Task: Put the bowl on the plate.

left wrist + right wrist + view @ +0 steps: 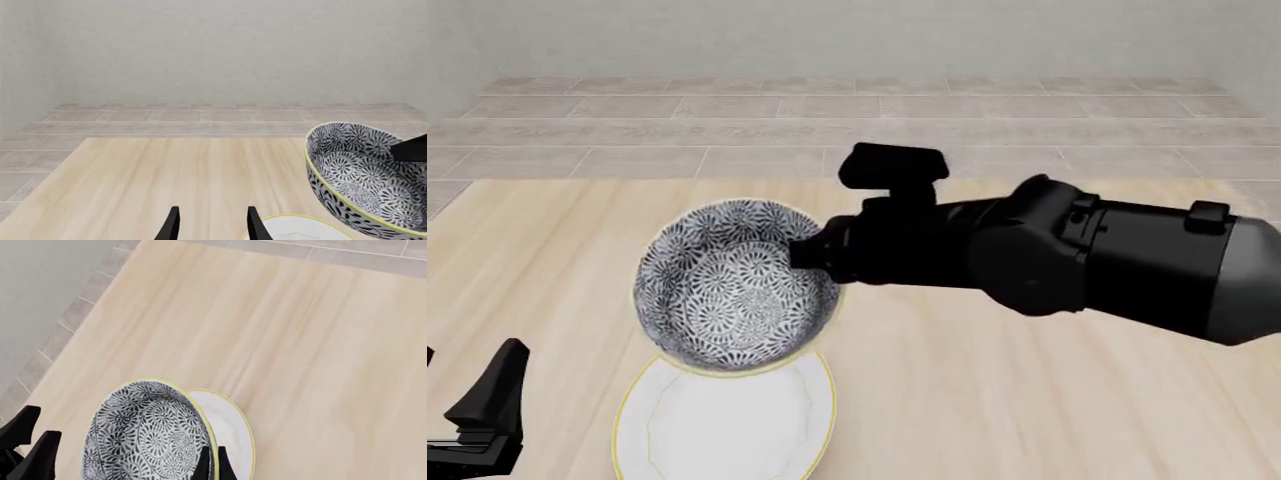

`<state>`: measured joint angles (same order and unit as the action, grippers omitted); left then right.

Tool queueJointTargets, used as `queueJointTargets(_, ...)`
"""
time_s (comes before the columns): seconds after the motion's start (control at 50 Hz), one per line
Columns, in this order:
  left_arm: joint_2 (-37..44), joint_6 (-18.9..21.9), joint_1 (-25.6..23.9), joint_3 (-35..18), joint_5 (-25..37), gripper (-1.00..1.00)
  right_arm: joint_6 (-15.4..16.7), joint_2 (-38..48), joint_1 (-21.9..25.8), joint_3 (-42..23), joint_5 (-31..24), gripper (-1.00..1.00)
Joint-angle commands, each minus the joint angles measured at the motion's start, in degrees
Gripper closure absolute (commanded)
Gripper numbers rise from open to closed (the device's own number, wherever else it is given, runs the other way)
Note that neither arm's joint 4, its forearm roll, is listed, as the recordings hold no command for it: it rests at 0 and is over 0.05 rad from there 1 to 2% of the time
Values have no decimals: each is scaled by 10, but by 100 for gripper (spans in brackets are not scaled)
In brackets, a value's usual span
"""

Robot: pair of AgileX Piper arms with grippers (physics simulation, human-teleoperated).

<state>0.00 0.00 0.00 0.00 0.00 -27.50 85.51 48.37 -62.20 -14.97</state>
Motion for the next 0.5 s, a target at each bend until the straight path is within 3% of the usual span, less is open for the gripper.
queueJointTargets(0.02, 0, 0, 0, 0, 0, -100, -9, 20, 1, -1, 9, 100)
queueJointTargets(0.5, 0, 0, 0, 0, 0, -100, -10, 43, -6, 1, 13, 100)
